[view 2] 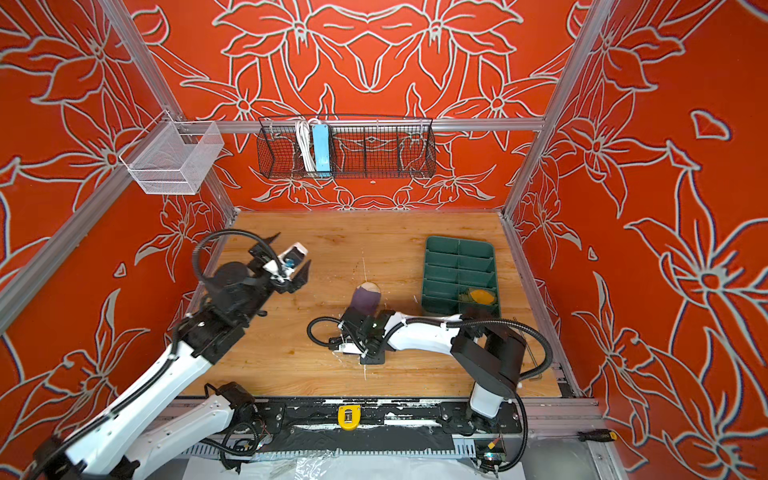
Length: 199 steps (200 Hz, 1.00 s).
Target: Roll the socks
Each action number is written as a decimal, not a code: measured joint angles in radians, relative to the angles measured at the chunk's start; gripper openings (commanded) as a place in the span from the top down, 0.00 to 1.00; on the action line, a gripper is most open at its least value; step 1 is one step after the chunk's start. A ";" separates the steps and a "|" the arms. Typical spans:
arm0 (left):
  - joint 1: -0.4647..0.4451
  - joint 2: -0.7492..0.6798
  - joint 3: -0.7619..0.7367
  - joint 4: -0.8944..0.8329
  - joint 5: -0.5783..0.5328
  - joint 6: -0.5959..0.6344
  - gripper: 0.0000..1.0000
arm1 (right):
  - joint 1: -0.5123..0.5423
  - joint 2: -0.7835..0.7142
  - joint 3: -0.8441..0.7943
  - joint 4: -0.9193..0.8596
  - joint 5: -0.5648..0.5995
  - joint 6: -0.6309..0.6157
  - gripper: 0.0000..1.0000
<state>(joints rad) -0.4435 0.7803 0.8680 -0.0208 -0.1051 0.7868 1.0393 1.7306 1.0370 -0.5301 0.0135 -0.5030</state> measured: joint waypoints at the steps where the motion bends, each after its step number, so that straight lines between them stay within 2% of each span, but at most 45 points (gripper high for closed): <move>1: 0.001 -0.007 0.006 -0.004 0.011 0.004 0.01 | -0.004 0.004 0.006 -0.006 -0.007 0.003 1.00; 21: 0.005 -0.083 0.089 -0.103 0.168 0.064 0.03 | -0.061 0.048 0.078 -0.071 -0.108 0.038 1.00; 42: 0.005 -0.101 0.142 -0.245 0.315 0.152 0.07 | -0.116 0.098 0.158 -0.150 -0.235 0.068 1.00; 58: 0.005 -0.094 0.128 -0.347 0.397 0.227 0.08 | -0.153 0.158 0.239 -0.215 -0.341 0.086 1.00; 76: -0.009 -0.088 0.062 -0.427 0.433 0.304 0.09 | -0.187 0.237 0.320 -0.267 -0.449 0.097 1.00; 87: -0.053 -0.087 0.007 -0.463 0.415 0.348 0.09 | -0.206 0.285 0.358 -0.303 -0.512 0.101 1.00; 98: -0.138 -0.084 -0.049 -0.492 0.369 0.404 0.09 | -0.224 0.315 0.386 -0.335 -0.562 0.101 1.00; 116: -0.280 -0.057 -0.145 -0.520 0.245 0.482 0.09 | -0.248 0.345 0.409 -0.367 -0.621 0.100 1.00; 130: -0.346 -0.024 -0.215 -0.521 0.181 0.509 0.09 | -0.257 0.352 0.410 -0.371 -0.649 0.100 1.00; 167: -0.400 0.101 -0.297 -0.463 0.094 0.483 0.17 | -0.261 0.359 0.402 -0.365 -0.689 0.100 1.00; 199: -0.428 0.321 -0.271 -0.365 -0.008 0.359 0.31 | -0.264 0.359 0.392 -0.354 -0.709 0.099 1.00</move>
<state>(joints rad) -0.8719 1.1015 0.5968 -0.3862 -0.1127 1.1454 0.7757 2.0895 1.4288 -0.8845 -0.6952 -0.4042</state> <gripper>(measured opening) 0.735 0.137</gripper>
